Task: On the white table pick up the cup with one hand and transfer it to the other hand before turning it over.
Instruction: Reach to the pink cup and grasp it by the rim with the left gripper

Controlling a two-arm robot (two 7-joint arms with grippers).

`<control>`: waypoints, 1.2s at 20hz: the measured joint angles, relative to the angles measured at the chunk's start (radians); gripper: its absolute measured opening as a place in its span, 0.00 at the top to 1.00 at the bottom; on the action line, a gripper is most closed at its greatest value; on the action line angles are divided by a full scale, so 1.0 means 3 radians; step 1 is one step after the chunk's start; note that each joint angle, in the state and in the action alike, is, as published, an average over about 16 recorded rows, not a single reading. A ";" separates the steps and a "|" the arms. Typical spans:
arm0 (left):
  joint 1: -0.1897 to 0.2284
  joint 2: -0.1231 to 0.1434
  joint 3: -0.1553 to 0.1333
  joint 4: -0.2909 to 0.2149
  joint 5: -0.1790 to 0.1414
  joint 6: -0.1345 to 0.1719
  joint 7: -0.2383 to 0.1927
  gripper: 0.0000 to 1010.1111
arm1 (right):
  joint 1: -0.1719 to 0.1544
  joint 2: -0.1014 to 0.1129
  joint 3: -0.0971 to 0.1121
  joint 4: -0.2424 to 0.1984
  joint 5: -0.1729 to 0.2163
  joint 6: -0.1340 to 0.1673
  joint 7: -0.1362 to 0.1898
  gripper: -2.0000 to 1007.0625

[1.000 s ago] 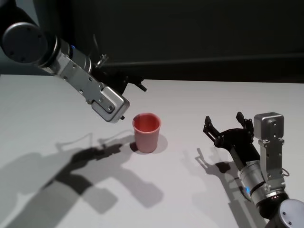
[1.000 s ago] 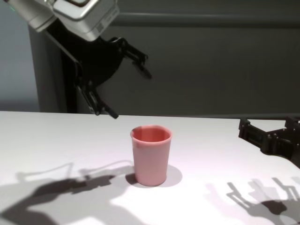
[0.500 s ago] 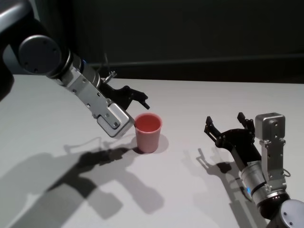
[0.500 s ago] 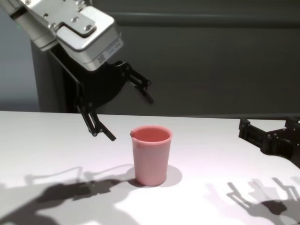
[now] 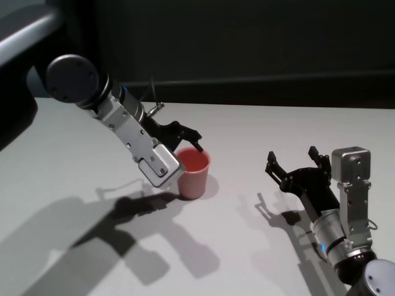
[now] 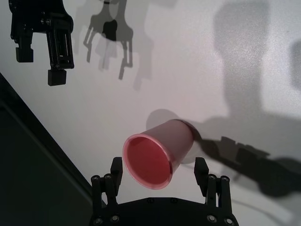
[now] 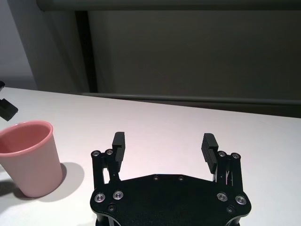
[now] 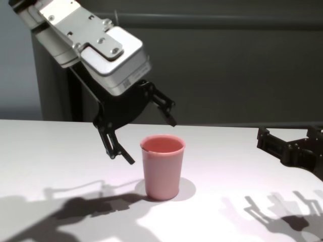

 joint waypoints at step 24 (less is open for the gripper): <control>-0.0119 -0.0148 0.0328 0.0377 0.0205 -0.0158 0.0152 0.01 | 0.0000 0.0000 0.0000 0.0000 0.0000 0.0000 0.0000 0.01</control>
